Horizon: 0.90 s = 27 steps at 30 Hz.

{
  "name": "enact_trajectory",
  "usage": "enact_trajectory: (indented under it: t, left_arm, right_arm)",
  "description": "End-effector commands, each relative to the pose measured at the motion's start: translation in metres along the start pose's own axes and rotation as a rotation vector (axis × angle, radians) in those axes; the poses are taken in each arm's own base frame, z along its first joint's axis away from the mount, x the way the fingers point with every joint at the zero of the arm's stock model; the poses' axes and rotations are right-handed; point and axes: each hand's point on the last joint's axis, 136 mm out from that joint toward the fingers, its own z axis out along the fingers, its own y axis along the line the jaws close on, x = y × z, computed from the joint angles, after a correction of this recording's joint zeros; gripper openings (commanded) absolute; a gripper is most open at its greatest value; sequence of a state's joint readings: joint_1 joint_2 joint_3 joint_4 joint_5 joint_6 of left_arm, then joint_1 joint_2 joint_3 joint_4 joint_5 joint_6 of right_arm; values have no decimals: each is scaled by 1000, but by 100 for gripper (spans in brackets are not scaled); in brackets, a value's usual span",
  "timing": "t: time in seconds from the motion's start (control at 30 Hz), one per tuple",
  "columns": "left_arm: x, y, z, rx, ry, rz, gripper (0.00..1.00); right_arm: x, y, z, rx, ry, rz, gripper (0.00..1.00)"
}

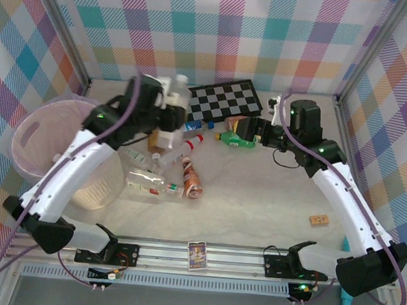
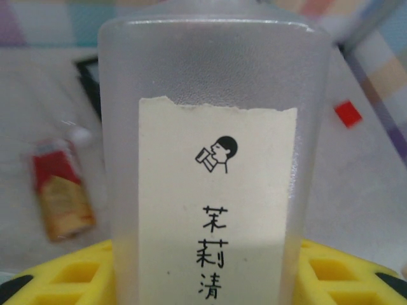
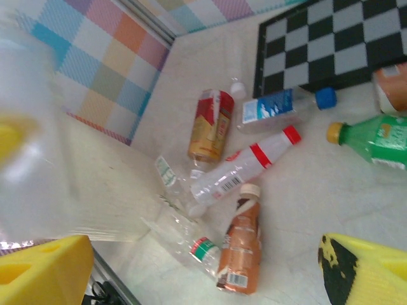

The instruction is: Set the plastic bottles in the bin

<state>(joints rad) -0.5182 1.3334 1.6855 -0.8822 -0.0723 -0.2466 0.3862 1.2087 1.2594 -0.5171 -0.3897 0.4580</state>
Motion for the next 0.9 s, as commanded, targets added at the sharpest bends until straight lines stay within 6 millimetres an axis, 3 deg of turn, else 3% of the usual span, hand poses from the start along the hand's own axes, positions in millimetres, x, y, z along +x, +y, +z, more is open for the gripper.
enact_trajectory:
  t: [0.0,0.2,0.43,0.53,0.63,0.87]
  left_arm:
    - [-18,36,-47,-75,-51,3,34]
    - [-42,106,-88,-190,-122,-143,31]
    - [-46,169,-124,-309,-188,-289,27]
    - [-31,199,-124,-367,-156,-361,26]
    - [-11,216,-124,-432,-125,-390,25]
    - [43,229,-121,-531,-24,-417,25]
  right_arm:
    - [15,-13,1,48,43,-14,91]
    - [18,-15,9,33,61,-11,91]
    - [21,-19,11,47,77,-13,91]
    - [22,-23,10,69,83,-17,91]
    - [22,-26,11,84,81,-23,91]
    - [23,-29,20,83,106,-7,91]
